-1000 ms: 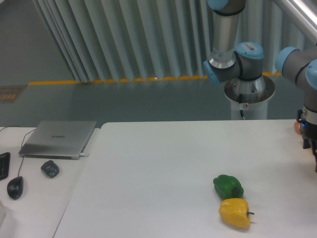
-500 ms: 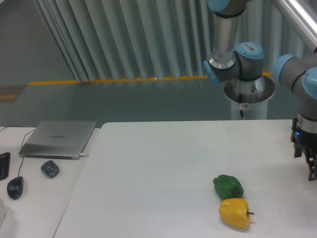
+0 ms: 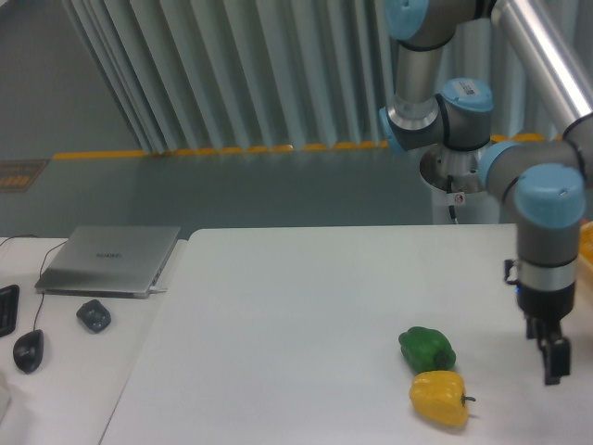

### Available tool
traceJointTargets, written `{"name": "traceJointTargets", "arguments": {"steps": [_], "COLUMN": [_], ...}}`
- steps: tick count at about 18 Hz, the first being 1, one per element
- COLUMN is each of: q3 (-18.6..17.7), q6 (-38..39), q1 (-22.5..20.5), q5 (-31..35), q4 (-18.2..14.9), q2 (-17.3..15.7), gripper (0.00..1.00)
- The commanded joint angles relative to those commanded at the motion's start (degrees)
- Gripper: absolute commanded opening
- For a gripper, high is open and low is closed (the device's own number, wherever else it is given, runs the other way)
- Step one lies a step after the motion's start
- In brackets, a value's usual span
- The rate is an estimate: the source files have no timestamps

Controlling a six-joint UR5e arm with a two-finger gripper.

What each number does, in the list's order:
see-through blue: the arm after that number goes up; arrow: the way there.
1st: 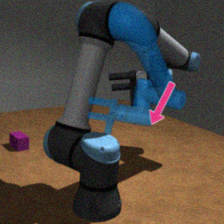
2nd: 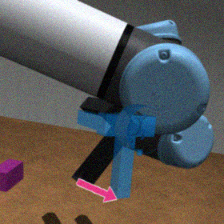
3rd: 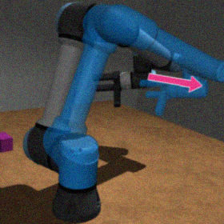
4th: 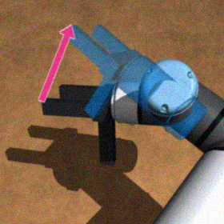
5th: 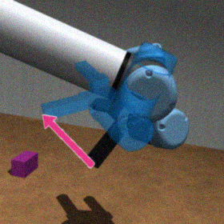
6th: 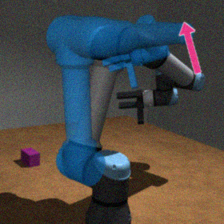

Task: Place the yellow pepper in a basket
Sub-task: 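Lower the open gripper onto the yellow pepper and close on it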

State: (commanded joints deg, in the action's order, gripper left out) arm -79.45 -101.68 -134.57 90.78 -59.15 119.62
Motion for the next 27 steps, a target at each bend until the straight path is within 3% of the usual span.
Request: {"name": "traceJointTargets", "arguments": {"steps": [4, 10, 25, 27], "q3": [-0.7, -0.27, 0.7, 0.61], "q6": [-2.99, -1.86, -1.77, -1.16], "q1": [2.63, 6.5, 9.67, 10.11], "q5": [5.18, 6.68, 10.37, 10.99], "q4": [-0.18, 0.35, 3.95, 4.31], "q2": [0.35, 2.29, 6.5, 6.68], "gripper": [1.0, 1.0, 1.0, 0.96]}}
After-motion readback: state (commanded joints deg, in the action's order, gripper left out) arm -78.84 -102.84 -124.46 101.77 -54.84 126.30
